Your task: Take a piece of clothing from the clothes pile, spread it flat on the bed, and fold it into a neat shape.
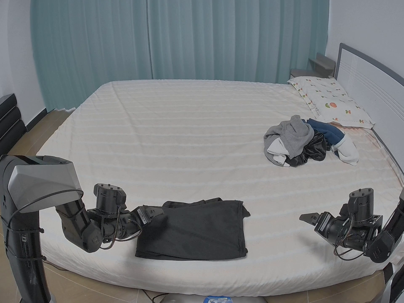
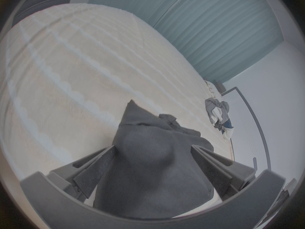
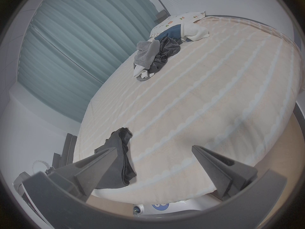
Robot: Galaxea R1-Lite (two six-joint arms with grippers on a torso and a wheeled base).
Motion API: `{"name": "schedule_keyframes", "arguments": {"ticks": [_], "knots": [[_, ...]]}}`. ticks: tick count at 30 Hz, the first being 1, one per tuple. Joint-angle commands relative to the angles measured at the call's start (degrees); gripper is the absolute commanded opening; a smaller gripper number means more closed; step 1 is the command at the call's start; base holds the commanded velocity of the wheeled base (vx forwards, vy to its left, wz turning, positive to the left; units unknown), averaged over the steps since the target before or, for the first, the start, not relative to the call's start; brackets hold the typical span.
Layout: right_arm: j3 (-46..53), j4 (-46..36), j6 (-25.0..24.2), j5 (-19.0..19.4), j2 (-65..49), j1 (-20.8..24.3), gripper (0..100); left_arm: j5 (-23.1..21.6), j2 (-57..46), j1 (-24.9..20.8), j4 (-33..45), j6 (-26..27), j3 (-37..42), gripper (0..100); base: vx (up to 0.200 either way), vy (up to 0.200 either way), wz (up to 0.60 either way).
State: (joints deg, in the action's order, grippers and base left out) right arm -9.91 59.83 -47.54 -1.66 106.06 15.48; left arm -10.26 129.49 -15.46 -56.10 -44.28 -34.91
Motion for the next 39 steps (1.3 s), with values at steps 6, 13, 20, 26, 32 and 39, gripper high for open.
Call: {"name": "schedule_keyframes", "arguments": {"ticks": [6, 13, 20, 26, 32, 39], "knots": [[0.1, 0.0, 0.0, 0.0, -0.1, 0.6, 100, 0.0, 5.0, -0.2, -11.9, 4.6, 6.0, 100, 0.0, 0.0, 0.0], [0.2, 0.0, -0.1, 0.0, -0.4, 0.6, 100, 2.4, 4.6, 0.1, -11.9, 4.7, 5.9, 100, 0.0, 0.0, 0.0], [0.4, 0.0, 0.0, 0.0, -0.4, 0.6, 100, 3.1, 5.1, 0.3, -11.9, 4.6, 5.9, 100, 0.0, 0.0, 0.0], [0.4, 0.0, 0.0, 0.0, -0.5, 0.6, 100, 3.1, 5.2, -0.1, -12.0, 4.5, 5.7, 100, 0.0, 0.0, 0.0], [0.4, 0.0, 0.0, 0.0, -0.5, 0.6, 100, 3.0, 5.5, -0.2, -12.0, 4.3, 5.3, 100, 0.0, 0.0, 0.0], [0.4, 0.0, 0.0, 0.0, -0.4, 0.6, 100, 3.0, 5.4, -0.2, -12.0, 3.6, 5.1, 100, 0.0, 0.0, 0.0]]}}
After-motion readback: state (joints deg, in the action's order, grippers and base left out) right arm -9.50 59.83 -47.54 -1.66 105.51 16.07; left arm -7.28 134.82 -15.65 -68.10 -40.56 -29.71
